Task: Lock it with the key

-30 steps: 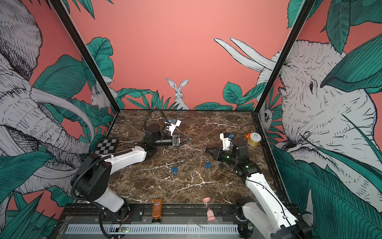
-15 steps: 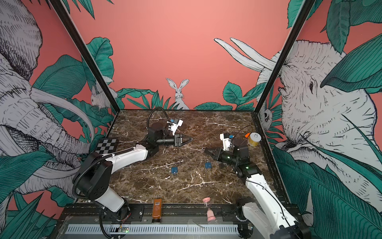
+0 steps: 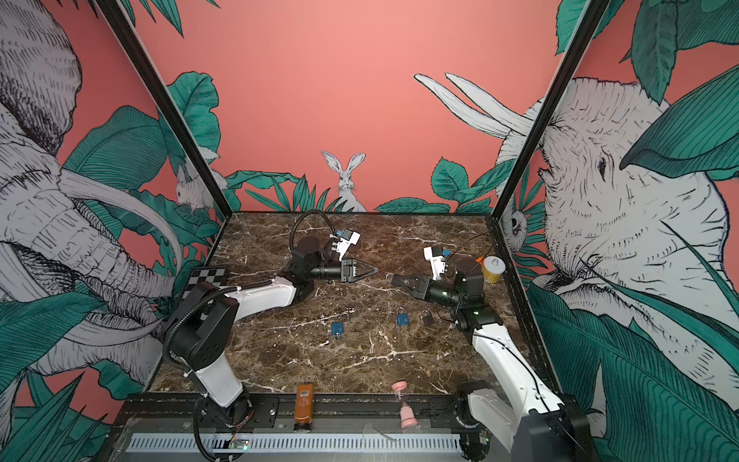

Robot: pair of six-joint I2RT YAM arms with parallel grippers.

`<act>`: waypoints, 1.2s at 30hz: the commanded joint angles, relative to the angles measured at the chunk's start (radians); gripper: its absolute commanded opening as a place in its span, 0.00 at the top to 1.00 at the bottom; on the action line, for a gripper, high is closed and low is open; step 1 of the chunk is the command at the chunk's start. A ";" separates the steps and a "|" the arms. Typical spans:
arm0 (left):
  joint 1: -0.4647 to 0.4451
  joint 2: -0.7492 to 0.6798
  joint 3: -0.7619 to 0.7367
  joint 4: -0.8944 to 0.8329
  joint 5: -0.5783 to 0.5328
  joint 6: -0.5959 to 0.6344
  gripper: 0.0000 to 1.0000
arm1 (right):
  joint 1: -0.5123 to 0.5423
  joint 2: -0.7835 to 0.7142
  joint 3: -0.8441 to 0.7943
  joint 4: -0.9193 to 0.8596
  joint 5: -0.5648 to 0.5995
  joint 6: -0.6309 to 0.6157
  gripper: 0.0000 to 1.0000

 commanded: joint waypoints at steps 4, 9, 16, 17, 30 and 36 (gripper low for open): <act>-0.028 -0.021 0.037 0.103 0.080 -0.062 0.57 | -0.004 -0.026 0.015 0.117 -0.058 0.013 1.00; -0.057 -0.027 0.043 0.092 0.078 -0.052 0.60 | -0.004 -0.031 0.026 0.096 -0.063 0.004 1.00; -0.078 -0.008 0.049 0.122 0.072 -0.074 0.73 | -0.004 -0.046 0.042 0.051 -0.063 -0.013 1.00; -0.078 -0.006 0.051 0.133 0.072 -0.084 0.76 | -0.004 -0.049 0.043 0.043 -0.059 -0.016 1.00; -0.078 0.057 0.080 0.241 0.062 -0.197 1.00 | -0.008 -0.045 0.047 0.034 -0.046 -0.019 1.00; -0.046 0.133 0.063 0.490 0.012 -0.400 1.00 | -0.019 -0.039 0.027 0.095 -0.053 0.024 0.89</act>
